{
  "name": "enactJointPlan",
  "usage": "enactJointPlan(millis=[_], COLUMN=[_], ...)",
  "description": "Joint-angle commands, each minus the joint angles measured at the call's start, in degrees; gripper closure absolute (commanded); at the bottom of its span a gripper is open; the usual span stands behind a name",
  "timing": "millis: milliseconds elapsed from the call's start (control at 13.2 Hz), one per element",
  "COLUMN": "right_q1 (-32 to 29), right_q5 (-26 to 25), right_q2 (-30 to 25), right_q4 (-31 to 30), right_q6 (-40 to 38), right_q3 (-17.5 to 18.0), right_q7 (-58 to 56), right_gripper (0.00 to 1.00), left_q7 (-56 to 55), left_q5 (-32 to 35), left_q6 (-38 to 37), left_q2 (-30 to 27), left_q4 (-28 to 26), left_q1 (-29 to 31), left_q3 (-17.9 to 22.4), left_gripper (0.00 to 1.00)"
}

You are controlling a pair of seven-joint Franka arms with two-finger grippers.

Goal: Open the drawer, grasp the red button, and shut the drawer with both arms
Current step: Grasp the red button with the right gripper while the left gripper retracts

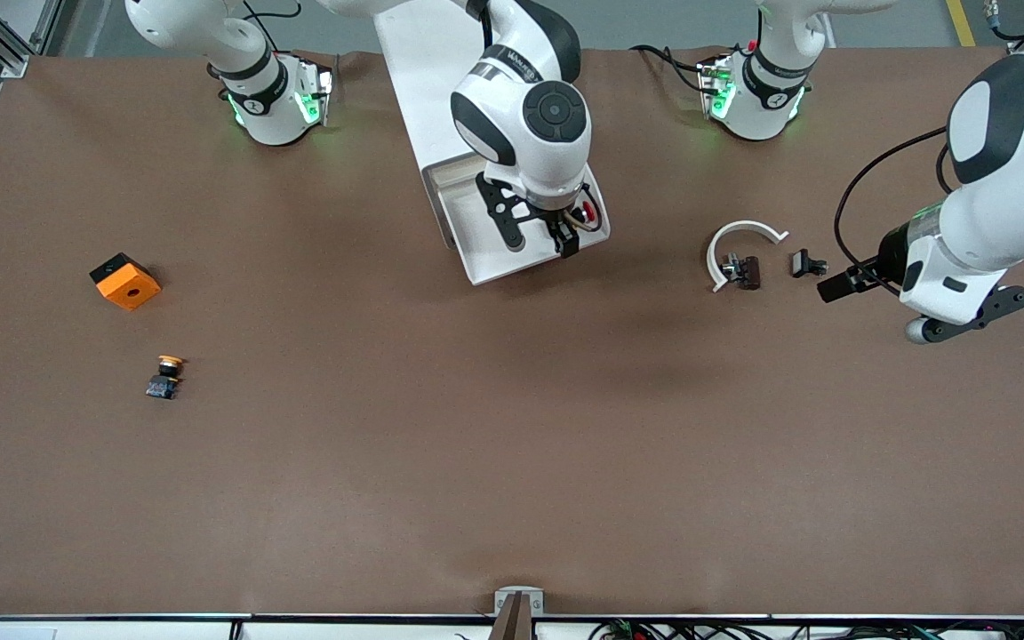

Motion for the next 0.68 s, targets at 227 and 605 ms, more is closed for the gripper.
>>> enactJointPlan(millis=[227, 605], right_q1=[2.1, 2.9], right_q5=[0.8, 0.8], right_q2=[2.2, 2.7], right_q4=[2.1, 1.9], right_q6=[-0.5, -0.3], right_q3=[-0.6, -0.6], right_q7=[1.6, -3.4], right_gripper=[0.0, 0.0], left_q7=[21.3, 22.4], left_q5=[1.3, 2.4], left_q6=[-2.2, -2.2], left_q2=[-7.1, -12.3], left_q4=[-1.3, -1.2], left_q1=[6.3, 6.7], left_q3=[0.1, -0.1], left_gripper=[0.0, 0.0])
